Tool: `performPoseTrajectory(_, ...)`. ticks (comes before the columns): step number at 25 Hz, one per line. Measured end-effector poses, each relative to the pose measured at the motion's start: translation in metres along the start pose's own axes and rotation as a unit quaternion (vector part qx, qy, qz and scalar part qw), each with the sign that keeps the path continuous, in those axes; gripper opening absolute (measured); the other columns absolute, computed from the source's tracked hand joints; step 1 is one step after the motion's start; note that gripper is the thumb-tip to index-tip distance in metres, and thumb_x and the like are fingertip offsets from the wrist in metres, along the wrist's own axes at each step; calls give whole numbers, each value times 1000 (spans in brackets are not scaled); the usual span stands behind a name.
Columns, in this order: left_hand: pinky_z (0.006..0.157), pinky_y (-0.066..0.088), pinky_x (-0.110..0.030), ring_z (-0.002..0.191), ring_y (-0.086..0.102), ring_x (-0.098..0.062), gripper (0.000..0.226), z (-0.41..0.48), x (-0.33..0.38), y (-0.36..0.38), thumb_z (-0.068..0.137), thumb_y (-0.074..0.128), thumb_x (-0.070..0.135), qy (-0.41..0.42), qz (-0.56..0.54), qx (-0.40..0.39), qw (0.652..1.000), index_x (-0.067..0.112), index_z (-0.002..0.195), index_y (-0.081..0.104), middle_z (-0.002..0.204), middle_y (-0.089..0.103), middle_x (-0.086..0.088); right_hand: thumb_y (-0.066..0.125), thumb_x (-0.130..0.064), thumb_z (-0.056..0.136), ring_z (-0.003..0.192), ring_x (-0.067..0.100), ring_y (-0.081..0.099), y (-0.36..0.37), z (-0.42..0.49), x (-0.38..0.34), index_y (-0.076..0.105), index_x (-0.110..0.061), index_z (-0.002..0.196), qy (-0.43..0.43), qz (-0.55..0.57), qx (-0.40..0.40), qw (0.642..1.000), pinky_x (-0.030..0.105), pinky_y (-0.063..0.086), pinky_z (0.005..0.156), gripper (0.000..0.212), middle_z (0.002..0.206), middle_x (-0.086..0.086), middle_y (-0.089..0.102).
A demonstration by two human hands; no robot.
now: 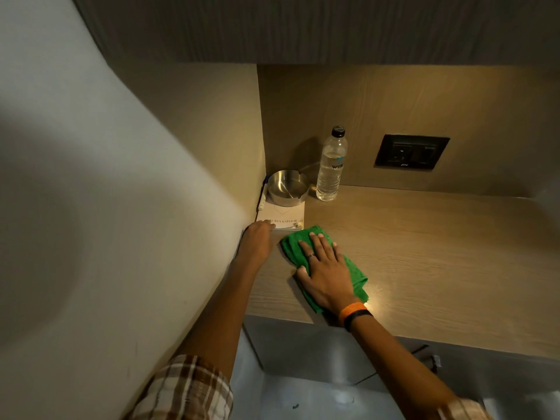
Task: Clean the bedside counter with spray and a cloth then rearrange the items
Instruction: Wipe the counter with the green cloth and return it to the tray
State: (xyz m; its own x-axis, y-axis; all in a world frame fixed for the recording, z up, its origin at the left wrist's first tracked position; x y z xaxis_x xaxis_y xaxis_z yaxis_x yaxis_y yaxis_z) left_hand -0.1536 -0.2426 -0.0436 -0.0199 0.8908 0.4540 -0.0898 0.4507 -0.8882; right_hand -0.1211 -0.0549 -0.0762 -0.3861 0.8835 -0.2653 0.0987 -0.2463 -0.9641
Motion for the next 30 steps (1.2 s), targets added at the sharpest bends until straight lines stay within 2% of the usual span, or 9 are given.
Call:
performPoseTrajectory(2, 93, 53, -39, 113, 62, -33, 29, 2, -2, 3, 95, 56, 2, -3, 7, -4, 1000, 4, 122, 65, 121, 66, -19, 31, -47, 99, 160, 24, -2, 6, 2, -25, 17, -24, 162, -8, 11, 5, 1000, 48, -3, 130, 68, 172, 6, 6)
performPoseTrajectory(6, 96, 49, -39, 117, 57, -38, 31, 18, -3, -2, 100, 49, 15, -98, -7, -69, 993, 5, 125, 64, 127, 63, -21, 29, -44, 99, 160, 26, -2, 14, 2, -62, 22, -18, 161, -79, 14, -19, 997, 47, -2, 130, 67, 171, 10, 9)
performPoseTrajectory(11, 92, 44, -39, 121, 51, -35, 33, 37, 2, -7, 101, 43, 17, -127, 98, -141, 977, 5, 127, 60, 128, 60, -20, 35, -38, 100, 159, 30, 7, 15, 28, -96, 40, -9, 153, -120, 26, -18, 992, 48, 1, 130, 61, 168, 13, 23)
performPoseTrajectory(17, 87, 41, -38, 121, 52, -36, 38, 32, 2, -8, 103, 37, 22, -125, 95, -155, 975, 7, 131, 57, 133, 56, -21, 29, -45, 101, 160, 23, 2, 19, -14, -71, 18, -22, 162, -263, -16, -60, 963, 43, -2, 130, 66, 171, 5, 14)
performPoseTrajectory(20, 88, 42, -37, 116, 55, -32, 37, 15, 4, -2, 104, 38, 29, -74, 61, -105, 990, 7, 129, 54, 130, 57, -17, 29, -48, 102, 160, 17, -3, 12, -46, -36, 13, -32, 162, -304, -29, -72, 950, 41, -6, 129, 64, 172, -3, 9)
performPoseTrajectory(22, 108, 39, -40, 135, 44, -34, 45, -1, 4, 8, 106, 35, 30, -19, 80, -75, 994, 2, 140, 46, 145, 47, -18, 29, -52, 103, 159, 13, -6, 5, -64, -2, 12, -39, 161, -281, -33, -63, 957, 39, -9, 129, 62, 172, -8, 5)
performPoseTrajectory(24, 126, 13, -42, 154, 13, -31, 60, -16, 2, 18, 108, 28, 38, -3, 98, -73, 992, 3, 156, 21, 165, 18, -17, 27, -56, 102, 159, 10, -8, -3, -77, 35, 10, -44, 160, -216, -36, -45, 975, 40, -6, 129, 61, 171, -11, 2)
performPoseTrajectory(26, 127, 0, -40, 156, -1, -26, 66, -26, 1, 25, 107, 23, 45, -3, 103, -69, 992, 7, 159, 8, 168, 4, -13, 22, -59, 102, 159, 11, -8, -9, -80, 68, 8, -46, 159, -126, -45, -31, 991, 44, -1, 130, 60, 171, -10, -1)
performPoseTrajectory(30, 125, -5, -39, 156, -2, -22, 70, -43, 6, 31, 105, 22, 53, 14, 99, -44, 994, 11, 159, 12, 169, 5, -9, 20, -56, 103, 160, 20, -5, -19, -35, 88, 11, -37, 160, 50, -39, 2, 998, 47, -1, 130, 61, 172, 0, 0)
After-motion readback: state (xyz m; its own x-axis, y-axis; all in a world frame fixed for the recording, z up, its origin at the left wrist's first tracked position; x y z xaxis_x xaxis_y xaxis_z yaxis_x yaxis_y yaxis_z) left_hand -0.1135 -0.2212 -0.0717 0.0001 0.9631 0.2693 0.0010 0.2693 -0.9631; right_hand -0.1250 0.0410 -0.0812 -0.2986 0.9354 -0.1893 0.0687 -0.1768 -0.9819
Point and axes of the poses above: each hand's wrist, its own z-axis towards the middle knuckle, its own y-axis out of the palm, x = y × z, the point moved 3 cm from there along z, towards the middle knuckle
